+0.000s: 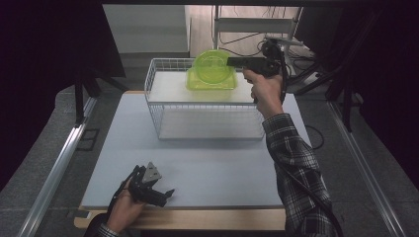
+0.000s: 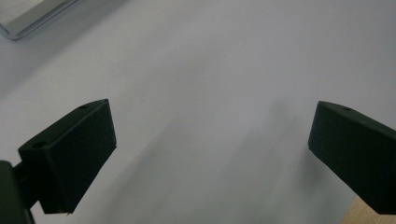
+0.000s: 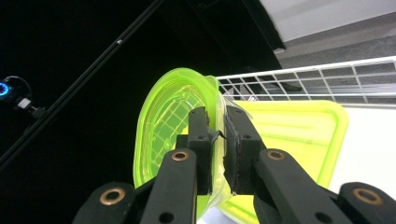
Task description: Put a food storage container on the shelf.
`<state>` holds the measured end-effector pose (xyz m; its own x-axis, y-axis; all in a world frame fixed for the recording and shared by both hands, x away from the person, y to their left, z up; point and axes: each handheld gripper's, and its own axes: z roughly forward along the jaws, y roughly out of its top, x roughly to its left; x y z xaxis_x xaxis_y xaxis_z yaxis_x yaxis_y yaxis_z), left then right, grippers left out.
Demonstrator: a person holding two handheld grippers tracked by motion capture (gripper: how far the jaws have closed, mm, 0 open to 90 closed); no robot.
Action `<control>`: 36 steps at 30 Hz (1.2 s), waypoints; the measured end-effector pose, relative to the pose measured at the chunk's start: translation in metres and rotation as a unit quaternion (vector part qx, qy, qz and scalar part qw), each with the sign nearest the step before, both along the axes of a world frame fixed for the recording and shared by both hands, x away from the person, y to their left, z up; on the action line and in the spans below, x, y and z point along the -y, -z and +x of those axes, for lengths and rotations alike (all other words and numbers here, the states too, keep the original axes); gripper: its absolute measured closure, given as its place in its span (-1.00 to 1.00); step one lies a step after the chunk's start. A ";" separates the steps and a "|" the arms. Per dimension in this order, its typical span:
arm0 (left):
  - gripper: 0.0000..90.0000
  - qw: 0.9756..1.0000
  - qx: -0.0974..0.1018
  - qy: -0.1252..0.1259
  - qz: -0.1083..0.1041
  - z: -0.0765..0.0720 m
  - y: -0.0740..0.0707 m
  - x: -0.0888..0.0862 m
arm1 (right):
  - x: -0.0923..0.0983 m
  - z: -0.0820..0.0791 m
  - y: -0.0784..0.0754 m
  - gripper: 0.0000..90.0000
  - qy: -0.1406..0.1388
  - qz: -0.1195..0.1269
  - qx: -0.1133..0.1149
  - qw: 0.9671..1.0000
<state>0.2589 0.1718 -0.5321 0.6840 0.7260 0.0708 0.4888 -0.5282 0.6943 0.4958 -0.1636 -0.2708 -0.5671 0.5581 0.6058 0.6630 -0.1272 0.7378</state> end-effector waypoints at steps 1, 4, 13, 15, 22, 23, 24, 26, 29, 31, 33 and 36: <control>-0.98 1.000 0.001 0.000 0.002 0.000 0.000 0.000 | -0.001 0.001 0.000 0.81 0.002 -0.002 -0.001 1.000; -0.98 1.000 0.002 0.001 0.003 0.000 0.000 0.001 | -0.003 0.006 0.002 0.81 0.009 -0.006 -0.003 1.000; -0.98 1.000 0.001 0.005 0.010 0.000 0.001 0.002 | -0.013 0.009 0.000 0.70 0.043 -0.052 0.018 0.998; -0.98 1.000 0.001 0.006 0.011 0.000 0.001 0.002 | -0.014 0.009 0.000 0.68 0.050 -0.061 0.022 0.997; -0.98 1.000 0.000 0.008 0.012 -0.001 0.001 0.002 | -0.020 0.014 0.003 0.58 0.055 -0.073 0.022 0.996; -0.98 1.000 0.000 0.008 0.012 -0.001 0.001 0.002 | -0.021 0.014 0.003 0.57 0.056 -0.072 0.021 0.996; -0.98 1.000 0.000 0.008 0.012 -0.001 0.001 0.002 | -0.021 0.014 0.003 0.57 0.057 -0.073 0.020 0.995; -0.98 1.000 -0.001 0.007 0.010 -0.001 0.001 0.002 | -0.021 0.013 0.002 0.53 0.054 -0.077 0.022 0.995; -0.98 1.000 -0.001 0.007 0.010 -0.001 0.001 0.002 | -0.018 0.010 -0.001 0.38 0.052 -0.078 0.029 0.995; -0.98 1.000 -0.001 0.007 0.010 -0.001 0.001 0.002 | -0.015 0.007 -0.002 0.29 0.048 -0.078 0.036 0.995; -0.98 1.000 -0.001 0.007 0.010 -0.001 0.001 0.002 | -0.013 0.004 -0.003 0.22 0.041 -0.084 0.040 0.995; -0.98 1.000 0.000 0.006 0.011 -0.001 0.001 0.002 | -0.010 -0.003 -0.003 0.09 0.033 -0.095 0.050 0.994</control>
<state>0.2581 0.1696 -0.5329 0.6929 0.7158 0.0865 0.4821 -0.5491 0.6827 0.4927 -0.1536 -0.2683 -0.5777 0.6943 0.4291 0.5808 -0.0198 0.8138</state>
